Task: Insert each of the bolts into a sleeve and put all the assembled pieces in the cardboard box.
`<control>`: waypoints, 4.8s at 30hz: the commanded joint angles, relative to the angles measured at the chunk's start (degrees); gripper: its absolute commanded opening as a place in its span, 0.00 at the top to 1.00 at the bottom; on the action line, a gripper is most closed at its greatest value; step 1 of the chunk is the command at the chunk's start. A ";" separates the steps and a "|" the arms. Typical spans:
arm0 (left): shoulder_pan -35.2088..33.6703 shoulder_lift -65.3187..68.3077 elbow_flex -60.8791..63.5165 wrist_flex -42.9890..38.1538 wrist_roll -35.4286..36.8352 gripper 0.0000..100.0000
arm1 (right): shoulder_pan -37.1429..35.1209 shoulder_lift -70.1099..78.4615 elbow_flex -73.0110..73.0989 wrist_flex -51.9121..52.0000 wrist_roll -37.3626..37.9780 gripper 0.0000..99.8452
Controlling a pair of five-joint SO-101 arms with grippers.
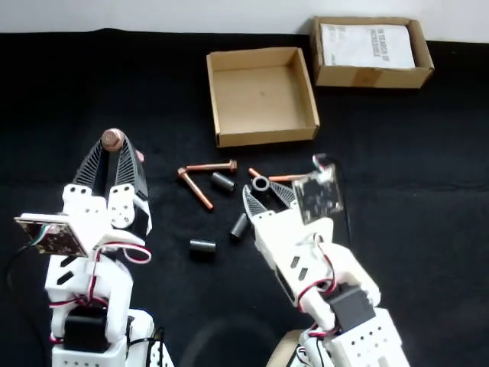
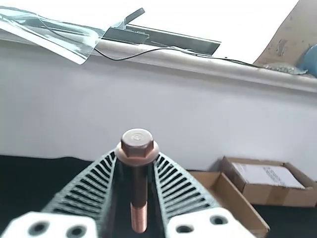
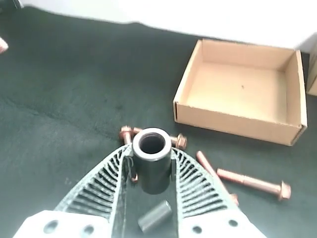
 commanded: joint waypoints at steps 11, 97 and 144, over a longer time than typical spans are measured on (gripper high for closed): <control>28.53 2.42 -6.02 -5.36 11.16 0.99 | -0.31 -13.14 21.41 -18.07 -0.18 0.99; 38.46 42.42 -21.85 -5.63 -8.70 0.99 | 3.82 -12.97 29.41 -19.91 -0.18 0.99; 32.48 37.93 -7.25 -0.26 -3.52 0.78 | 6.90 -12.97 28.44 -19.74 -0.09 0.99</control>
